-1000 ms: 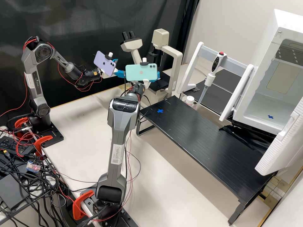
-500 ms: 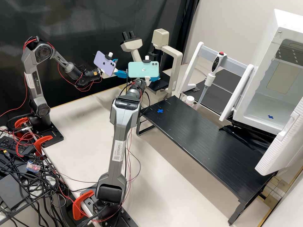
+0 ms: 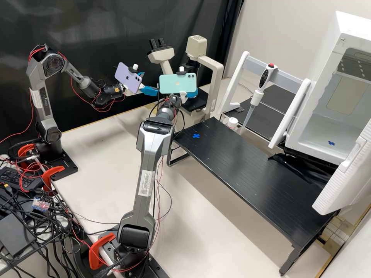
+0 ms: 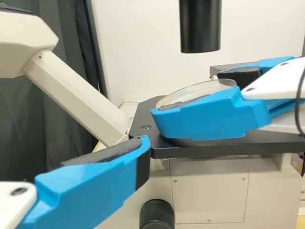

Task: Move the petri dish to the microscope

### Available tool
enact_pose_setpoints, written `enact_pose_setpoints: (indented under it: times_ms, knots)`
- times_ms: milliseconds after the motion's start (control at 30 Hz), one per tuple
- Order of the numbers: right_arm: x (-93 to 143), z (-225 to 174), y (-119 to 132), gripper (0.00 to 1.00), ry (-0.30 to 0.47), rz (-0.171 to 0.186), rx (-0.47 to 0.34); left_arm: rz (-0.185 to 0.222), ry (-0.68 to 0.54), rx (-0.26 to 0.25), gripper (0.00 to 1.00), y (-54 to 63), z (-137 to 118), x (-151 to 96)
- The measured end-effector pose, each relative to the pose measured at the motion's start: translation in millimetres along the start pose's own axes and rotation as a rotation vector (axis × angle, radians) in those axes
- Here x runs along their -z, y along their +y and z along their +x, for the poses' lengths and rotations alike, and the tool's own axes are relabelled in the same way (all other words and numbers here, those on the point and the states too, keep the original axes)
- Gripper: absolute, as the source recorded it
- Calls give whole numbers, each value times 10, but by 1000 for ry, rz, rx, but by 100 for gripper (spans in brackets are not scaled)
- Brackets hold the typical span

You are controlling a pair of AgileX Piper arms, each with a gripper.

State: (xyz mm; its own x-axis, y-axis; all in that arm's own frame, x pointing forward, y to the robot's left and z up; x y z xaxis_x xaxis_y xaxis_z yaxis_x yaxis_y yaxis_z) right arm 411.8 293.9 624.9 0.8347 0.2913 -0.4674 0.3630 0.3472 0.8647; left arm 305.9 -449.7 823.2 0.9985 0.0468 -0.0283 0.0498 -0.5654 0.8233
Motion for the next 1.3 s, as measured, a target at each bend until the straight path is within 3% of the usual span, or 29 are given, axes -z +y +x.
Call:
enact_pose_setpoints:
  times_ms: [433, 667, 933, 1033, 1167, 1300]
  knots:
    - [-63, 26, 23, 100, -11, 7, 7, 0, 0, 0, 100, 0, 0, 0]
    - [-130, -46, -2, 100, -2, 30, 11, 0, 0, 0, 100, 0, 0, 0]
    - [-214, -600, -37, 100, 54, 45, 33, 0, 0, 0, 100, 0, 0, 0]
    - [-234, -981, -34, 100, 110, 44, 7, 0, 0, 0, 100, 0, 0, 0]
    - [-238, -1343, 113, 100, 191, 61, -92, 0, 0, 0, 100, 0, 0, 0]
    - [-393, -1864, 164, 100, 249, 50, -202, 0, 0, 0, 100, 0, 0, 0]
